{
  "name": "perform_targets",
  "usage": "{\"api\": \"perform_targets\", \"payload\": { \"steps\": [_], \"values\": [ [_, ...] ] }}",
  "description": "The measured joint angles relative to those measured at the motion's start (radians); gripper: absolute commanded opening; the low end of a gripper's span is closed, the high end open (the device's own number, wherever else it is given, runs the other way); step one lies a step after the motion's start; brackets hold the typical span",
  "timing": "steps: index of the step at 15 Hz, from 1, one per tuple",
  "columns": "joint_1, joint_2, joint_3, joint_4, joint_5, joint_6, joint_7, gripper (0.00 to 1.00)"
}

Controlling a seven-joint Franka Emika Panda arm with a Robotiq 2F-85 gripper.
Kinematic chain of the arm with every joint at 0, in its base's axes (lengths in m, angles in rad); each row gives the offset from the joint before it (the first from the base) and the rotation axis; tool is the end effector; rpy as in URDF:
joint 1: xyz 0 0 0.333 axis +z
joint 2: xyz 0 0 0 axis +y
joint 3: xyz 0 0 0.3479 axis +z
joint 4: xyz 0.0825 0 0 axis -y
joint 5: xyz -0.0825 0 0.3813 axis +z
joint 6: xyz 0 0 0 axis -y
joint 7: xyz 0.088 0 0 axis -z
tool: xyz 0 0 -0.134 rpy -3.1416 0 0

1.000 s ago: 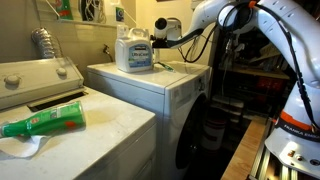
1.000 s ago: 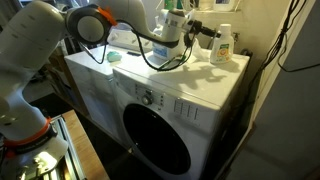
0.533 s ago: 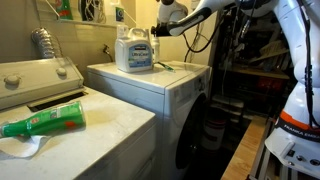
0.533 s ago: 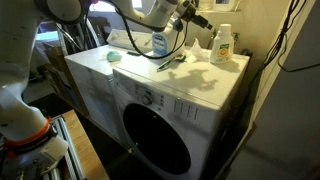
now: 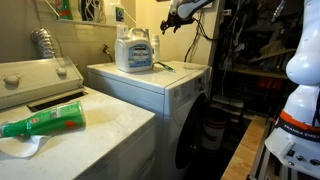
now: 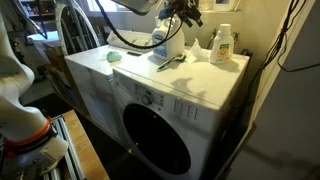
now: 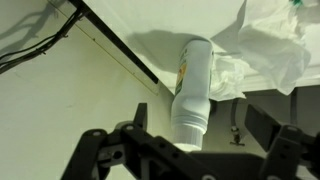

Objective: Move the white detergent bottle forward

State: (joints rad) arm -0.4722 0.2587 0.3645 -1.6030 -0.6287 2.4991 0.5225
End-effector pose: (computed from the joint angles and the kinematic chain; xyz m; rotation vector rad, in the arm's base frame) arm 0.6966 -0.1113 0.5744 2.6356 -0.3875 1.0060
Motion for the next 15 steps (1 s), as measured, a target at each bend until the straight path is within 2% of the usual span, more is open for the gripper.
{"api": "perform_targets", "payload": {
  "steps": [4, 6, 7, 8, 11, 15],
  "values": [
    [-0.116, -0.109, 0.090, -0.118, 0.225, -0.087, -0.305, 1.00],
    [-0.140, -0.153, 0.096, -0.139, 0.330, -0.187, -0.450, 1.00],
    [-0.112, -0.173, 0.055, -0.140, 0.373, -0.239, -0.510, 1.00],
    [-0.057, -0.194, -0.016, -0.140, 0.402, -0.283, -0.554, 1.00],
    [0.089, -0.240, -0.185, -0.128, 0.435, -0.418, -0.594, 1.00],
    [0.219, -0.235, -0.284, -0.070, 0.452, -0.618, -0.523, 1.00]
  ]
}}
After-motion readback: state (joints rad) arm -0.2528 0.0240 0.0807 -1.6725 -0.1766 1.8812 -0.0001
